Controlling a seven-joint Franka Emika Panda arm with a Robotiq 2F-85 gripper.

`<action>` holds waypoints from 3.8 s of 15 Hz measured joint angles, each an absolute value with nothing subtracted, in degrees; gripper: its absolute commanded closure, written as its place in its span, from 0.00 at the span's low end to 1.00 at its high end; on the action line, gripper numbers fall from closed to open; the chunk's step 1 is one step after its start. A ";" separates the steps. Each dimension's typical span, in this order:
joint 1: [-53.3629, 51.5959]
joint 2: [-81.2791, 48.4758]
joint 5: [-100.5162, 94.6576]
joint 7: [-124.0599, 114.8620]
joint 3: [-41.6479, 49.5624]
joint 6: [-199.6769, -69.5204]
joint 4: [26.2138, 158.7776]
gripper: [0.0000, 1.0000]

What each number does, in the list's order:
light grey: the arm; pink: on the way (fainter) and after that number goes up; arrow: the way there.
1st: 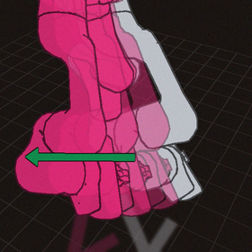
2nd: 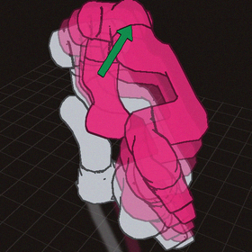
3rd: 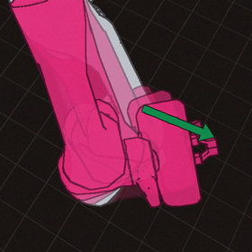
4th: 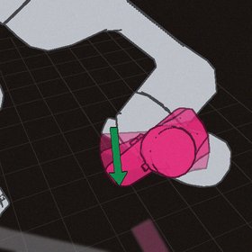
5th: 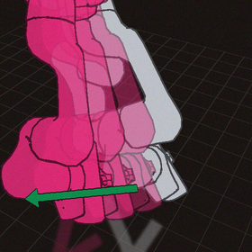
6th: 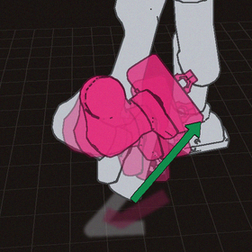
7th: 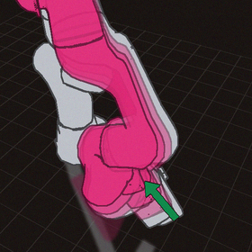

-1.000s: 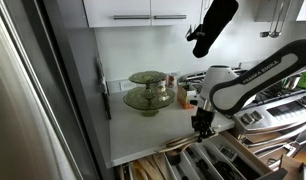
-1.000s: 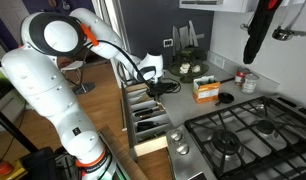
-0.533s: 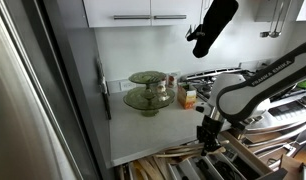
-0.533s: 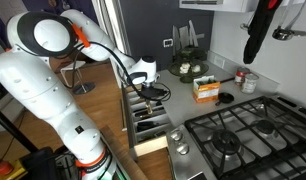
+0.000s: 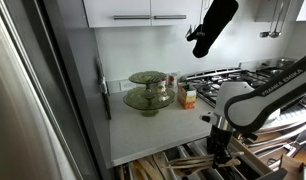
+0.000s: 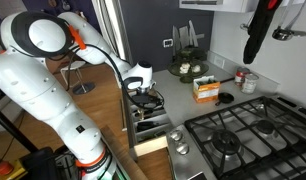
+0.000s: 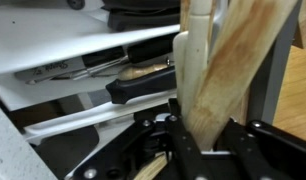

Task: Put the wooden cooking sticks in the open drawer

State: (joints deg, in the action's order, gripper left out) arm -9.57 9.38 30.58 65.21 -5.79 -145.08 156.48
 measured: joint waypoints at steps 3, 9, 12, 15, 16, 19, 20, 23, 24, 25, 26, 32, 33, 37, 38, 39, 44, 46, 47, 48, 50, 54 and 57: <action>-9.16 9.25 25.68 56.56 -5.58 -140.81 156.19 0.94; -9.03 8.70 21.77 39.64 -5.54 -131.20 152.51 0.94; -9.03 7.65 21.94 32.81 -5.50 -130.00 150.12 0.74; -9.01 6.86 21.94 31.22 -5.36 -130.01 149.08 0.74; -9.01 6.73 21.94 31.10 -5.34 -130.01 149.02 0.74; -9.01 6.50 21.94 30.85 -5.33 -130.01 148.91 0.94; -9.02 6.48 21.94 30.84 -5.33 -130.01 148.90 0.94; -9.06 5.67 21.88 30.25 -5.43 -130.30 148.87 0.94; -9.09 5.10 21.96 29.81 -5.51 -130.76 148.85 0.94; -9.16 4.40 22.04 29.20 -5.63 -131.40 148.82 0.94; -9.23 3.69 22.33 28.34 -5.74 -132.20 148.78 0.94; -9.34 -0.78 26.19 21.56 -7.01 -140.71 147.60 0.94; -9.34 -1.66 26.69 20.10 -7.26 -142.31 147.25 0.94; -9.33 -5.11 28.92 16.16 -8.34 -147.10 145.88 0.94; -9.31 -5.88 29.69 15.52 -8.68 -147.88 145.44 0.94; -9.28 -6.55 30.54 14.93 -9.00 -148.69 145.07 0.94; -8.95 -9.38 38.74 13.93 -11.04 -151.97 143.20 0.94; -8.77 -10.56 44.29 14.13 -12.29 -153.41 142.48 0.94; -8.71 -11.09 47.12 14.25 -12.79 -153.99 142.13 0.94; -8.61 -11.56 49.70 14.30 -13.14 -154.44 141.68 0.94; -8.55 -12.25 53.44 14.32 -13.43 -155.49 141.06 0.48; -8.55 -12.54 57.38 14.33 -13.49 -160.31 140.98 0.19; -8.55 -12.18 57.51 14.34 -13.48 -163.26 141.30 0.01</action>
State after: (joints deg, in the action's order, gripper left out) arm -8.55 -12.18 57.51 14.34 -13.48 -163.26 141.30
